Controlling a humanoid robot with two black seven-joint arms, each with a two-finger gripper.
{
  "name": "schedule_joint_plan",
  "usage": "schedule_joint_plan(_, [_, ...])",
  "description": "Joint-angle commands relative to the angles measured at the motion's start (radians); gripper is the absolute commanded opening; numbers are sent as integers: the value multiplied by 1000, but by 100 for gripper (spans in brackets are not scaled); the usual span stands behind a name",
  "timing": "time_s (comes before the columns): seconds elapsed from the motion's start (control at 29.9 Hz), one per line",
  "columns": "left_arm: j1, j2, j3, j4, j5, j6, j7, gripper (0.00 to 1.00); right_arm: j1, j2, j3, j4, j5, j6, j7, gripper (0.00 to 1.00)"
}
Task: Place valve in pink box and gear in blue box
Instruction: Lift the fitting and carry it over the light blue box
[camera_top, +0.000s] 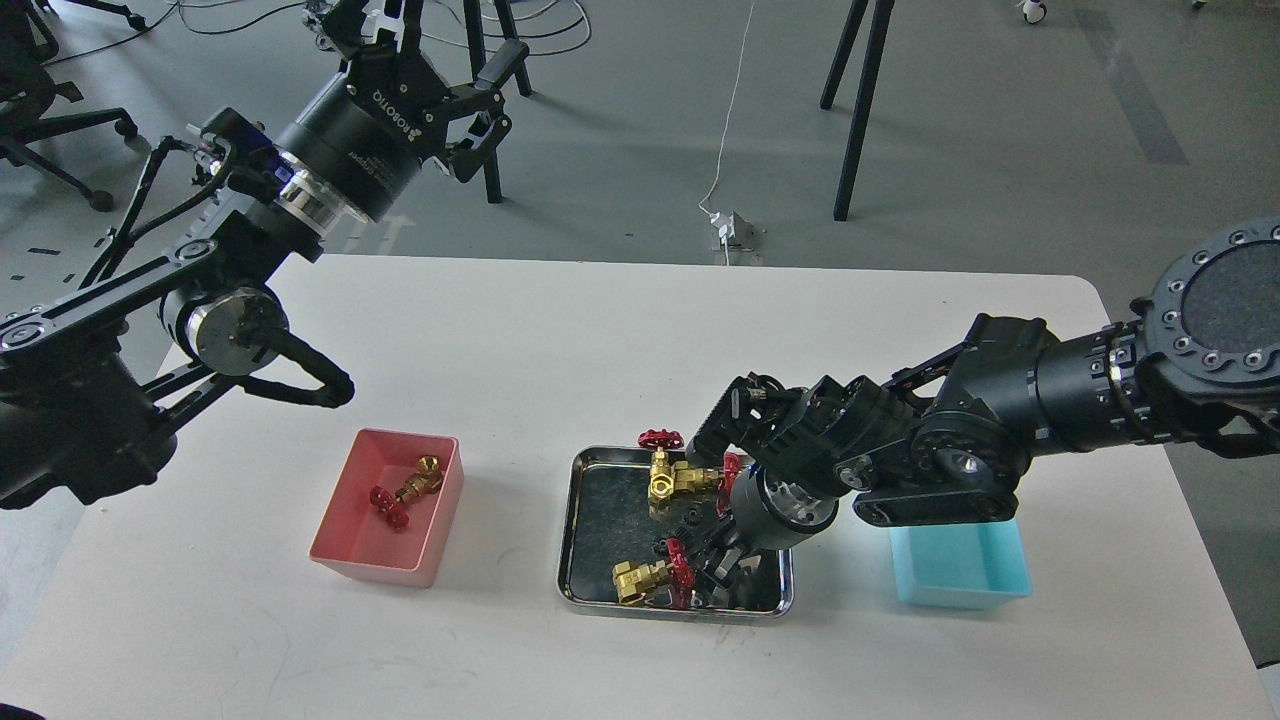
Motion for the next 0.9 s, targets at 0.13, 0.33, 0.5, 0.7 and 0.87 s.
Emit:
schedule_joint_plan(0.13, [-2,-14,0,0,0,0,0,84,156,-360,92,191,37,3,0,17])
schedule_joint_plan(0.33, [0,-34,0,-2,0,0,0,84,173,-728,80,305,-44,15,-1,17])
schedule_joint_plan(0.5, [0,-63,0,0,0,2,0,84,69,-940,87,325,-230,43,-1,17])
schedule_joint_plan(0.7, [2,-92,0,3,5,6,0,84,-55,-955,155,323,-239,35,-1,20])
schedule_joint_plan(0.87, [9,-89,0,3,5,5,0,84,-98,-944,193,317,-239,32,-3,26])
